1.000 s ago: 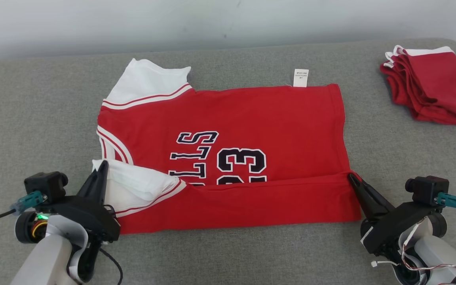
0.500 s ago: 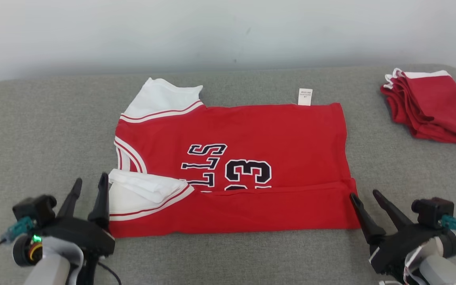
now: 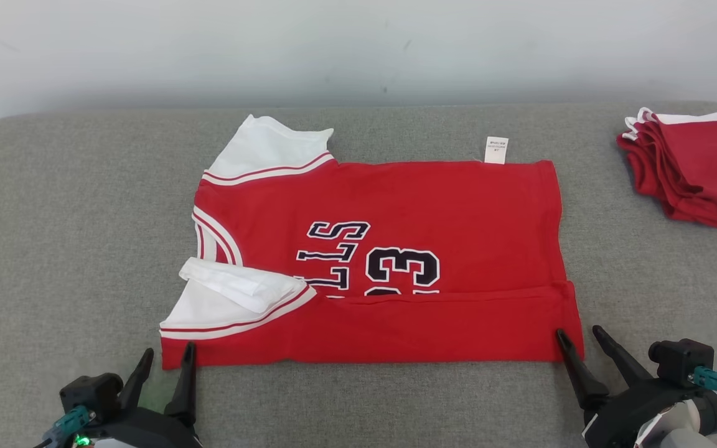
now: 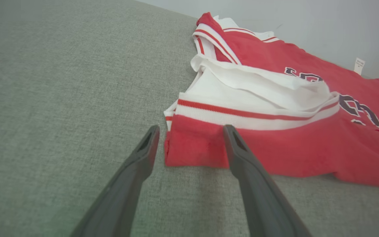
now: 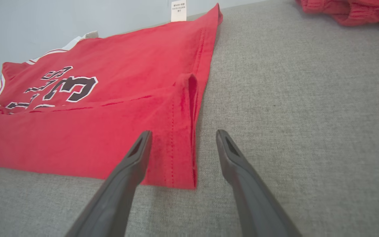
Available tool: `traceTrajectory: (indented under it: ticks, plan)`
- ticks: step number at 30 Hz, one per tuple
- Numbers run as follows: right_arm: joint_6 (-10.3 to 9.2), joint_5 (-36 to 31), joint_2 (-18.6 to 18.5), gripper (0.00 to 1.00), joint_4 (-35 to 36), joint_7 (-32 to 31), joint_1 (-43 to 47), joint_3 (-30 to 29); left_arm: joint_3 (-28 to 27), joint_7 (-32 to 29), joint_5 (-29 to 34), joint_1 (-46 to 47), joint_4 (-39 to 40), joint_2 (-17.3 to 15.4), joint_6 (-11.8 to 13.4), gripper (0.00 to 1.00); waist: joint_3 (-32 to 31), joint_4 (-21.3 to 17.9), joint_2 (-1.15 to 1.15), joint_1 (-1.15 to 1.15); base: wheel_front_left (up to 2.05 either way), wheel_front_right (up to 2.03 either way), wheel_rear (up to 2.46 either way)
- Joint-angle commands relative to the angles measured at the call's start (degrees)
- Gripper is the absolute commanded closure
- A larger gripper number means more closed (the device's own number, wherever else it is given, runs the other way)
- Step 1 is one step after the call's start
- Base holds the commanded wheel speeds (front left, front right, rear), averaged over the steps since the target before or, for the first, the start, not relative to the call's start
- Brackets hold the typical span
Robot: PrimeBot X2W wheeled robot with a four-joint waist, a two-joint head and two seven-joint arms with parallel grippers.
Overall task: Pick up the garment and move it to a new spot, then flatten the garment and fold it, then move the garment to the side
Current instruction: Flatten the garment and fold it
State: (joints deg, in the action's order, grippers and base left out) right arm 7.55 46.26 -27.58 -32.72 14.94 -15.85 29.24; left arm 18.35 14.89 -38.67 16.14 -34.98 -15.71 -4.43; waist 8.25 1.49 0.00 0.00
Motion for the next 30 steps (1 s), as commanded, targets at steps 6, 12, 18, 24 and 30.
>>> traceTrajectory:
  ticks: [6, 12, 18, 24, 30]
  plan:
    - [-0.12, -0.8, 1.4, 0.0, -1.9, -0.4, -1.0, 0.4, -0.6, 0.3, 0.5, 0.9, -2.8, 1.0, -0.2, 0.0, 1.1, -0.2, 0.0, 0.0, 0.0, 0.0, 0.0]
    - [-0.12, -0.5, 2.1, 1.0, -2.7, -1.1, -2.4, 1.9, 0.0, 0.0, -0.2, 3.0, -6.5, 2.2, -1.1, 0.31, 1.5, -0.3, 0.0, 0.0, 0.0, 0.0, 0.0]
    - [-0.12, 0.7, 2.1, 1.0, -3.1, -0.6, -2.5, 2.3, 1.0, 0.1, -0.7, 5.0, -10.3, 3.4, -2.0, 1.0, 0.3, 0.1, 0.0, 0.0, 0.0, 0.0, 0.0]
    - [-0.12, 1.9, 0.8, 1.0, -2.3, -0.2, -1.1, 1.8, 0.8, 0.2, -0.5, 2.9, -10.0, 2.4, -2.5, 1.0, -2.6, 0.1, 0.0, 0.0, 0.0, 0.0, 0.0]
    - [-0.12, 2.9, -0.3, 1.0, -0.3, 0.1, 2.5, 1.5, -1.2, 0.2, -1.3, -3.5, -4.8, 1.9, -1.9, 1.0, -5.2, -0.1, 0.0, 0.0, 0.0, 0.0, 0.0]
